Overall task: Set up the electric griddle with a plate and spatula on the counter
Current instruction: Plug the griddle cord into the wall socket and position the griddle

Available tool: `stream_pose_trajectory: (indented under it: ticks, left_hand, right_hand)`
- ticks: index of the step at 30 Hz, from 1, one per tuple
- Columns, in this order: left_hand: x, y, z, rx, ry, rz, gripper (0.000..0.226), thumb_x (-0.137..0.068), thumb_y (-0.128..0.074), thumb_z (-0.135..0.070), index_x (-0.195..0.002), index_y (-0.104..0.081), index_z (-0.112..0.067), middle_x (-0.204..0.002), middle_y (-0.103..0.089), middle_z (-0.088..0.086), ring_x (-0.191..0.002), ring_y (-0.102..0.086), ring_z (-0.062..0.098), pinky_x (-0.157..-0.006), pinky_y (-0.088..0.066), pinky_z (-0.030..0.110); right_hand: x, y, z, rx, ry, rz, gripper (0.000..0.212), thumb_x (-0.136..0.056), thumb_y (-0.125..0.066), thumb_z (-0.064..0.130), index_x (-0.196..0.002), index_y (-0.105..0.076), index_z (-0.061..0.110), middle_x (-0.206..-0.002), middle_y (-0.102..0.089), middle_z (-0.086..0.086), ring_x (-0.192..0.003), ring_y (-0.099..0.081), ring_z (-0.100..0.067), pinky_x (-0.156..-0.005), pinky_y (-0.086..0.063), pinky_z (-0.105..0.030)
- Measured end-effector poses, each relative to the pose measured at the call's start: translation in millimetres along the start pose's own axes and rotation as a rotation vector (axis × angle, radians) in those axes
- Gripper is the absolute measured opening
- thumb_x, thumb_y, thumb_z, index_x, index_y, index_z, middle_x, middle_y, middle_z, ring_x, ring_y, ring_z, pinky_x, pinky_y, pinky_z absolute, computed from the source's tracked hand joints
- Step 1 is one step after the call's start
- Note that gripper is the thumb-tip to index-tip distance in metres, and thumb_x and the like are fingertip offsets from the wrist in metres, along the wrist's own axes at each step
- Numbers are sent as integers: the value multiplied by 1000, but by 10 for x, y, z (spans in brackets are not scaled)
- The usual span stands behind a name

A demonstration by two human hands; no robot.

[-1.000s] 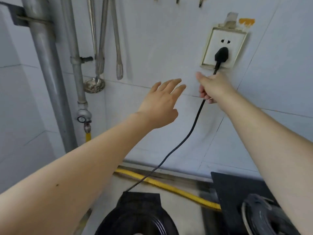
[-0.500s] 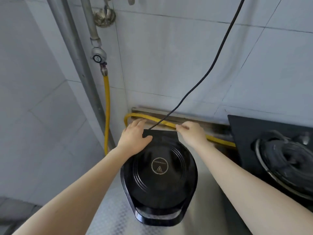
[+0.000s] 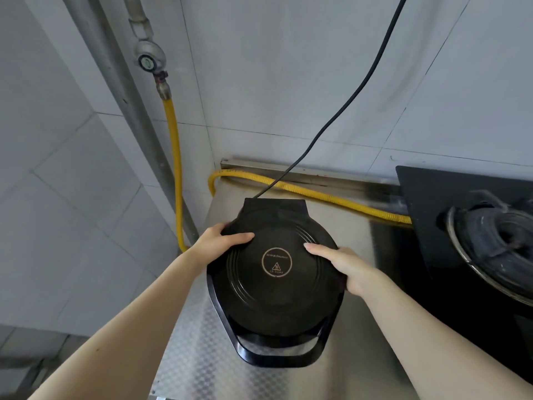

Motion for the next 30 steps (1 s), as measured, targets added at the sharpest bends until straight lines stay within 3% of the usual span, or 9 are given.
stream_pose_trajectory:
  ticks: [3, 6, 11, 15, 17, 21, 24, 27, 30]
  left_hand:
    - [-93, -80, 20, 78, 49, 109, 80, -65, -76, -51, -133, -46, -22, -117, -63, 4, -102, -62, 24, -87, -51, 37]
    - [-121, -126, 7, 114, 116, 210, 76, -58, -73, -59, -121, -55, -19, -113, -67, 8, -102, -64, 27, -91, -49, 39]
    - [-232, -50, -92, 31, 124, 230, 79, -49, -70, -65, -113, -57, -19, -111, -66, 9, -102, -63, 27, -87, -48, 36]
    - [-360, 80, -105, 32, 123, 142, 79, -56, -72, -63, -118, -53, -19, -114, -65, 12, -104, -63, 32, -99, -45, 47]
    - [-388, 116, -156, 7, 120, 143, 81, -53, -73, -65, -117, -53, -20, -112, -66, 11, -102, -64, 31, -98, -46, 47]
    - [-408, 169, -219, 14, 93, 111, 76, -57, -73, -64, -116, -56, -19, -108, -68, 10, -97, -65, 30, -90, -50, 42]
    - [-409, 297, -280, 54, -3, -38, 70, -65, -73, -59, -120, -59, -17, -109, -67, 7, -95, -64, 26, -84, -50, 37]
    - [-329, 432, -278, 112, -73, -176, 72, -65, -74, -58, -122, -60, -16, -114, -67, 5, -100, -63, 25, -90, -51, 39]
    - [-209, 399, -188, 103, -106, -174, 70, -63, -75, -58, -120, -61, -19, -106, -69, 2, -95, -65, 22, -85, -53, 37]
  right_hand:
    - [-23, 11, -9, -29, 59, 4, 87, -32, -90, 55, -107, -68, 16, -91, -77, 0, -88, -71, -21, -71, -57, -33]
    - [3, 0, 10, -51, 104, 26, 73, -35, -89, 53, -99, -70, 23, -80, -78, 9, -80, -72, -15, -56, -53, -24]
    - [-18, -53, 53, -156, 101, 12, 62, -43, -90, 44, -97, -70, 23, -80, -78, 6, -85, -71, -21, -62, -55, -29]
    - [-67, -194, 93, -198, 65, -7, 79, -35, -90, 49, -105, -71, 19, -98, -77, -3, -98, -68, -28, -92, -53, -43]
    - [-92, -227, 145, -200, 61, -19, 84, -34, -90, 50, -109, -70, 18, -104, -75, -4, -101, -67, -29, -97, -50, -45]
    - [-142, -216, 236, -219, 60, -39, 86, -34, -91, 46, -111, -69, 15, -103, -75, -7, -99, -68, -31, -96, -51, -46]
    - [-168, -206, 288, -236, 71, -47, 78, -34, -92, 41, -105, -72, 13, -92, -78, -7, -91, -72, -30, -90, -54, -44]
    - [-171, -200, 315, -252, 81, -70, 73, -35, -92, 40, -100, -73, 14, -86, -78, -6, -87, -72, -29, -80, -57, -39]
    - [-162, -204, 300, -244, 79, -91, 77, -39, -91, 43, -107, -69, 16, -96, -76, -7, -92, -70, -30, -85, -56, -42]
Point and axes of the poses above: each hand's wrist, its own x-axis away from the middle knuckle, its own y-axis out of the back of the hand, z = x × y, the point moved 10 cm from there along -x, towards the middle knuckle
